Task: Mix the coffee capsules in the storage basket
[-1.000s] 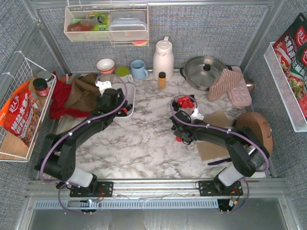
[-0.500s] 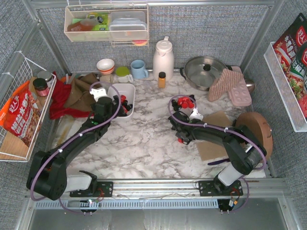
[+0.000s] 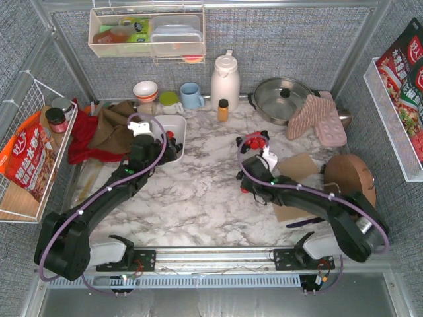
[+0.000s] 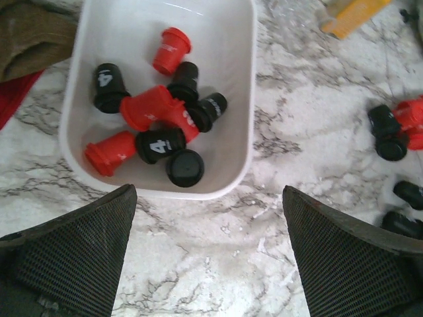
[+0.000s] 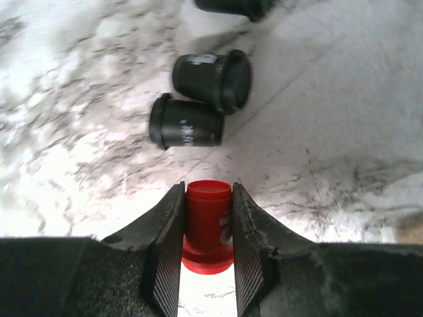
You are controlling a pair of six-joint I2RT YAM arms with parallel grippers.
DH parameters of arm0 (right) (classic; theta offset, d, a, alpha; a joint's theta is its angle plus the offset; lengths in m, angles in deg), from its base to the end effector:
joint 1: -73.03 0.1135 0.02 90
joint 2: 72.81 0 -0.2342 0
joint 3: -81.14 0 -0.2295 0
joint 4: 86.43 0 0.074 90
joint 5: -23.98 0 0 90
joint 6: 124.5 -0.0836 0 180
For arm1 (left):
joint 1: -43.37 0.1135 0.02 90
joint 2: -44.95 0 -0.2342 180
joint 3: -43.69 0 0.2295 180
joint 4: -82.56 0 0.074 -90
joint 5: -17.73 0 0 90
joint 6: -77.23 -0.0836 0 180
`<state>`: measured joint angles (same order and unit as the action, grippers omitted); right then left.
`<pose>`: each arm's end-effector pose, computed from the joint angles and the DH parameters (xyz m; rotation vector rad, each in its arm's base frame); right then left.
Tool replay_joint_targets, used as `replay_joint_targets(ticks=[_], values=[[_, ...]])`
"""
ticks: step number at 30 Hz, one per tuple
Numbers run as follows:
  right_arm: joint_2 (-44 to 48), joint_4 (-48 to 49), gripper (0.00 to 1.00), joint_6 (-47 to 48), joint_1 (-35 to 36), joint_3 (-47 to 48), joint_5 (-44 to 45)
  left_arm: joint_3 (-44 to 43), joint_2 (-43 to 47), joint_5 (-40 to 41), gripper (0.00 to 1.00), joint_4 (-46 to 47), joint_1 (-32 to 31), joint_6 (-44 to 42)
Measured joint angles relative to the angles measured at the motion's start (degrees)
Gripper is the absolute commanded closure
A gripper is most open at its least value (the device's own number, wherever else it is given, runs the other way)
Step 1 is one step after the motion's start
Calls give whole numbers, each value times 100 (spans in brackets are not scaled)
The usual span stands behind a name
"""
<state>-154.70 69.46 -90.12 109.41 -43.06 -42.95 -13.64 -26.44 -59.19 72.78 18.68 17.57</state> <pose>0.2526 0.1454 0.1285 0.5680 2.3047 0.2808 0.2896 -0.1123 0.2169 -0.2467 1.9818 -0.3968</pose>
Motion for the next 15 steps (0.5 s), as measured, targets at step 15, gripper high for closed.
replay_joint_targets(ticks=[15], values=[[1513,6328,94,4472,114,-2669,-2999,-234,-409,-1932,1,219,-713,-723]])
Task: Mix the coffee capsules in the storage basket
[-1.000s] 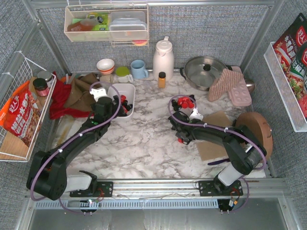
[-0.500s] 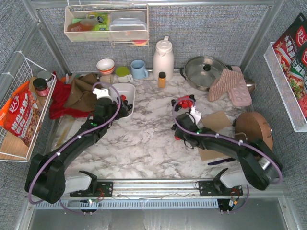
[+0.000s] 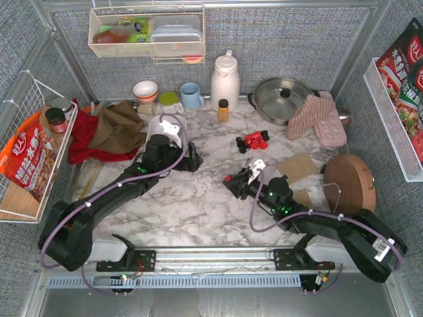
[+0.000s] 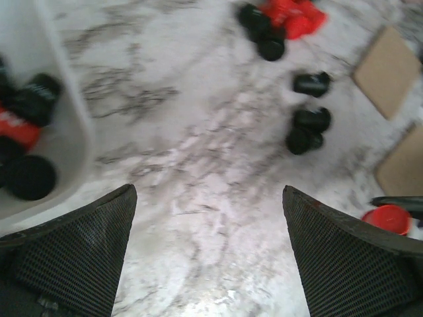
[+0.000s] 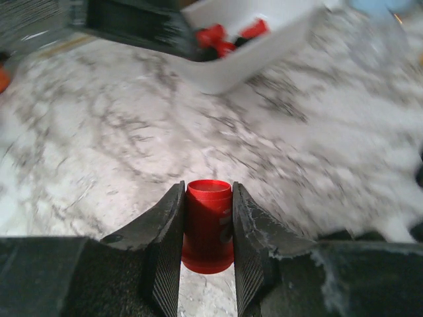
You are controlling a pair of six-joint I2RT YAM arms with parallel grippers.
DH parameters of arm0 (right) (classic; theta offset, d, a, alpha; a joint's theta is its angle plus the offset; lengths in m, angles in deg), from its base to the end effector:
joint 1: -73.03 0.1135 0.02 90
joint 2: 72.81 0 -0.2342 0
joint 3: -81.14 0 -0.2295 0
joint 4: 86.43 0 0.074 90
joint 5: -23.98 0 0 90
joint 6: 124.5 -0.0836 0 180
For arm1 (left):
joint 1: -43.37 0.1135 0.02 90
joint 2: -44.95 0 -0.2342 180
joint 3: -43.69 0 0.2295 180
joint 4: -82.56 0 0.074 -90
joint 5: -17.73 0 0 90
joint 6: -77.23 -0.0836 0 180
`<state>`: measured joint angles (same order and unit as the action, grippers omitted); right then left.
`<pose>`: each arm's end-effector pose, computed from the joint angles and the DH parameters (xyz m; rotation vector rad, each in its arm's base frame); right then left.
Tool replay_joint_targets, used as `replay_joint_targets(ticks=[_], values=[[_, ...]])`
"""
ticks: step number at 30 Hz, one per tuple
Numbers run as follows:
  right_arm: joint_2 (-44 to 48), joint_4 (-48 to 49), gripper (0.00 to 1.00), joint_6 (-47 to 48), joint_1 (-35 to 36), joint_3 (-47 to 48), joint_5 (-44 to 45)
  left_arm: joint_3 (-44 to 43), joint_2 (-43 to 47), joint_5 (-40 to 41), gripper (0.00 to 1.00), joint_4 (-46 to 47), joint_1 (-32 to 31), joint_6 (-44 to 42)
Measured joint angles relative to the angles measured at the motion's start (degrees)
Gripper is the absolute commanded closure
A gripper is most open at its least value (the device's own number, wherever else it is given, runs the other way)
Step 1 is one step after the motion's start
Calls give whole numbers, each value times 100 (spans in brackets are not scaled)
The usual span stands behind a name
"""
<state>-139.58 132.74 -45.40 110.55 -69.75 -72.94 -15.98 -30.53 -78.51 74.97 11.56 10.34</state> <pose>0.2050 0.1701 0.1926 -0.4626 1.5263 0.7580 0.2725 -0.1797 0.2153 0.2286 2.0378 -0.7199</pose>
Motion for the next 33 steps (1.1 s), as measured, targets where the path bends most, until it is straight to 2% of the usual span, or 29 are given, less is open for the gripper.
replay_joint_targets(ticks=[6,10,14,22,28,33], values=[[-254,981,98,1792,503,-203,-1263,-122,-59,-861,11,9,-435,-232],[-13,872,98,2981,852,-291,-1681,138,151,-1438,16,59,-474,-273],[269,535,99,3775,990,-243,-1685,358,369,-2103,20,177,-562,-278],[190,122,100,4444,1110,-201,-1034,501,400,-2728,22,216,-822,-275],[164,98,100,4594,1121,-201,-511,540,162,-2721,29,474,-1023,-208],[223,-7,100,4660,1128,-201,-450,448,-149,-2514,33,850,-1309,-120]])
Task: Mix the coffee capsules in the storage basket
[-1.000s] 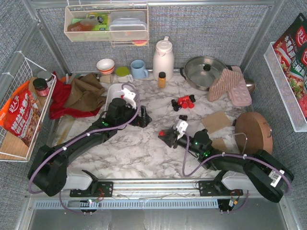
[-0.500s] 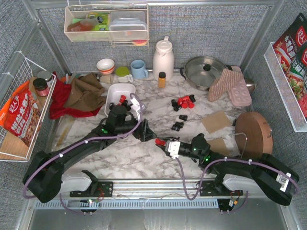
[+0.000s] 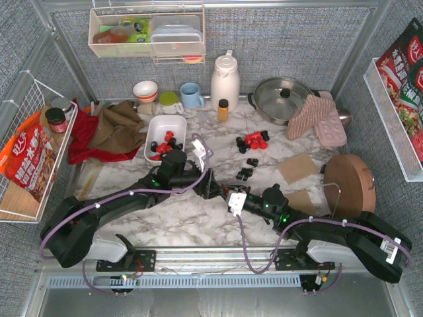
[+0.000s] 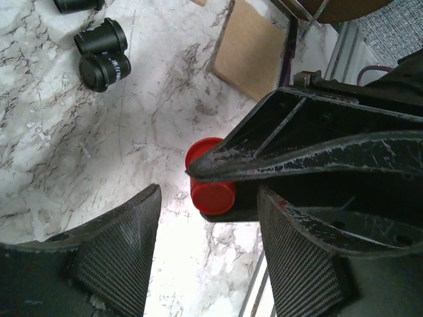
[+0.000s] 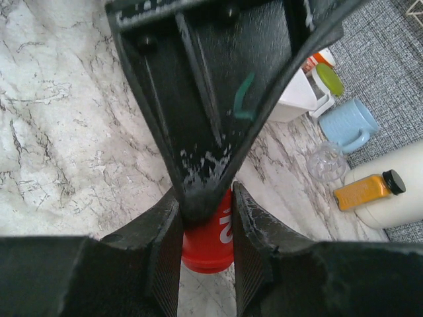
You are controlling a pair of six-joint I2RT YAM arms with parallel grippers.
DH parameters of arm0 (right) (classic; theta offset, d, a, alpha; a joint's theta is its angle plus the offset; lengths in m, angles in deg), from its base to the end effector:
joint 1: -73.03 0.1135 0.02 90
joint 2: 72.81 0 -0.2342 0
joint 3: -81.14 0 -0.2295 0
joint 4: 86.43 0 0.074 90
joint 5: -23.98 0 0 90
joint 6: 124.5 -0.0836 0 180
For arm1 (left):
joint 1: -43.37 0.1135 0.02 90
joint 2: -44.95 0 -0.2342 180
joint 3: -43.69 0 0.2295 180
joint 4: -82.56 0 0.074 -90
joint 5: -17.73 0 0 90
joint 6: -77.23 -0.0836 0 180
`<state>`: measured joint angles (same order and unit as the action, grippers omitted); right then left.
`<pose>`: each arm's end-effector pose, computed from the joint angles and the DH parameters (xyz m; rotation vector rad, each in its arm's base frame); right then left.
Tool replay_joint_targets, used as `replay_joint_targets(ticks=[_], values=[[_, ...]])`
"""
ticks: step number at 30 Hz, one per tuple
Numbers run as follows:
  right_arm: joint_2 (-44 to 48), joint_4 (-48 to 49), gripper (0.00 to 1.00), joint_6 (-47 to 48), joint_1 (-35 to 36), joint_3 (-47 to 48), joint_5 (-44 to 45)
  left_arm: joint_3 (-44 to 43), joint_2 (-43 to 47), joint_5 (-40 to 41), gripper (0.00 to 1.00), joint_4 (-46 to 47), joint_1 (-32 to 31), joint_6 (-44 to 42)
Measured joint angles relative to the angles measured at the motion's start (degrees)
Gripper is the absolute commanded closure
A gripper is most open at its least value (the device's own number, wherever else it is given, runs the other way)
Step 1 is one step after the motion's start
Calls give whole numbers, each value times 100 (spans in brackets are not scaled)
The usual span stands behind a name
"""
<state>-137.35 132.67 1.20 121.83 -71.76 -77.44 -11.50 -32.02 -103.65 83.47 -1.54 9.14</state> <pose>0.1571 0.2046 0.1900 -1.1556 1.0359 0.3346 0.1932 -0.2540 0.2047 0.8053 1.9488 -1.2708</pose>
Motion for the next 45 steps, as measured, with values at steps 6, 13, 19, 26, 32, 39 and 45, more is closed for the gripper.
replay_joint_targets(ticks=[6,13,19,26,32,39,45], values=[[50,-9,100,17,9,0,-33,-4,-157,358,39,380,-232,138],[92,-221,83,11,7,0,186,-33,-413,444,58,623,-372,249],[-24,-114,53,-177,22,59,354,50,-295,758,72,688,-378,273],[-55,-85,44,-592,-87,186,861,140,125,1799,74,542,-254,389],[-11,-605,46,-990,-509,457,1198,190,629,3287,63,168,227,343],[-435,-1626,56,-1368,-1045,811,1255,146,310,4538,58,44,1252,140],[-702,-2092,57,-1648,-1351,1032,850,-129,-527,4743,43,210,1565,59]])
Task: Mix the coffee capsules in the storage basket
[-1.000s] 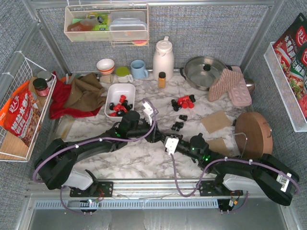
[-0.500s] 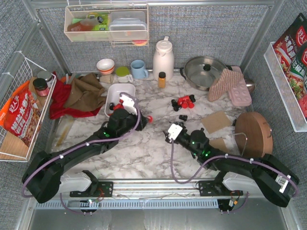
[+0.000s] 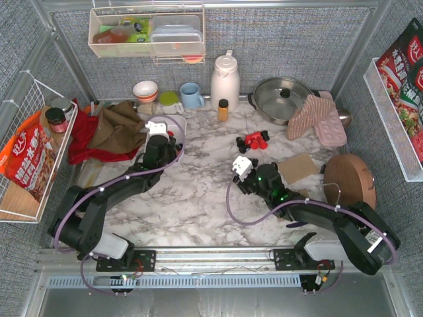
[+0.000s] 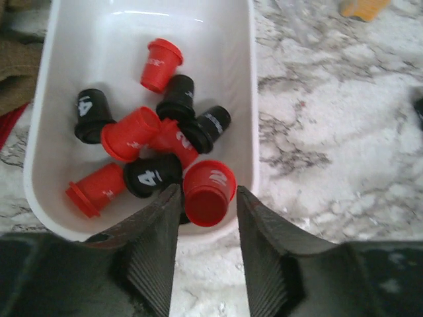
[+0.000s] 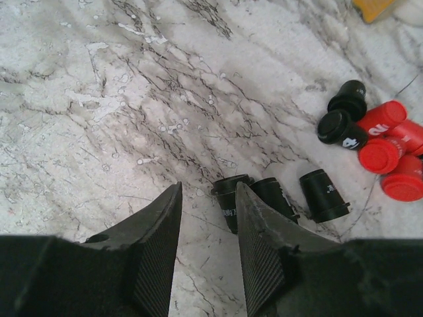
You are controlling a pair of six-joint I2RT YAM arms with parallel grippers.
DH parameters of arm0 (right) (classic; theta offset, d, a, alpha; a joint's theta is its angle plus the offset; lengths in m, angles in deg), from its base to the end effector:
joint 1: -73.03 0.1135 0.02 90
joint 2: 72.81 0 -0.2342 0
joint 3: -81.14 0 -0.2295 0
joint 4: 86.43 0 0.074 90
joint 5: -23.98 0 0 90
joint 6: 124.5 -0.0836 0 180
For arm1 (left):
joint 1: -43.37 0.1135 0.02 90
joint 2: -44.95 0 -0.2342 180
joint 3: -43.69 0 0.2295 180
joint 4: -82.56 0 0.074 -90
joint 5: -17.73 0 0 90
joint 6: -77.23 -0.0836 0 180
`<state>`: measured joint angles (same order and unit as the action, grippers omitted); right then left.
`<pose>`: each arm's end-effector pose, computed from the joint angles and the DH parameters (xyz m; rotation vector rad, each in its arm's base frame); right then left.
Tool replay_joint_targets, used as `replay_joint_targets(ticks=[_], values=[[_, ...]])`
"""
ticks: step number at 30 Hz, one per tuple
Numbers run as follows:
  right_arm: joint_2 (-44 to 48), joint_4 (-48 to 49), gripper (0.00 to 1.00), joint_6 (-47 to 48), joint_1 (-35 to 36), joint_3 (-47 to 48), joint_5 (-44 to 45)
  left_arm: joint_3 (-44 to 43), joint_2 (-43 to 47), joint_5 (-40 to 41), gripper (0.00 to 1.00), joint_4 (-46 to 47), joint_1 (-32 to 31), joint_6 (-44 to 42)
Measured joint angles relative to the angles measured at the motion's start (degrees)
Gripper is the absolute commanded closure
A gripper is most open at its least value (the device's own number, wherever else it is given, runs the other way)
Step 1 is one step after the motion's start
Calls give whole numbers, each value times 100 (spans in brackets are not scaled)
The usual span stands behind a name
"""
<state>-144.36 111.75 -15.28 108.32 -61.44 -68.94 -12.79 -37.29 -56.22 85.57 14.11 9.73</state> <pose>0.2320 0.1694 0.1636 -0.8814 1.6331 0.2424 0.3057 -0.1447 0.1861 -0.0678 1.9640 -0.3198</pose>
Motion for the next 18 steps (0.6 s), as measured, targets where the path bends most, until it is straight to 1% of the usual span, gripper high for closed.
replay_joint_targets(ticks=[2,7,8,12,18], values=[[-98,-151,57,-155,-96,118,-107,-138,-214,155,28,22,66,4],[-483,-581,57,-667,-391,481,-212,-214,-341,575,2,22,155,223],[-564,-675,56,-776,-448,540,-216,-192,-317,632,1,39,160,267],[-833,-1047,57,-1161,-612,778,-227,-72,-87,664,1,35,160,396],[-1141,-1486,57,-1469,-680,1108,-271,146,323,442,1,17,160,553]])
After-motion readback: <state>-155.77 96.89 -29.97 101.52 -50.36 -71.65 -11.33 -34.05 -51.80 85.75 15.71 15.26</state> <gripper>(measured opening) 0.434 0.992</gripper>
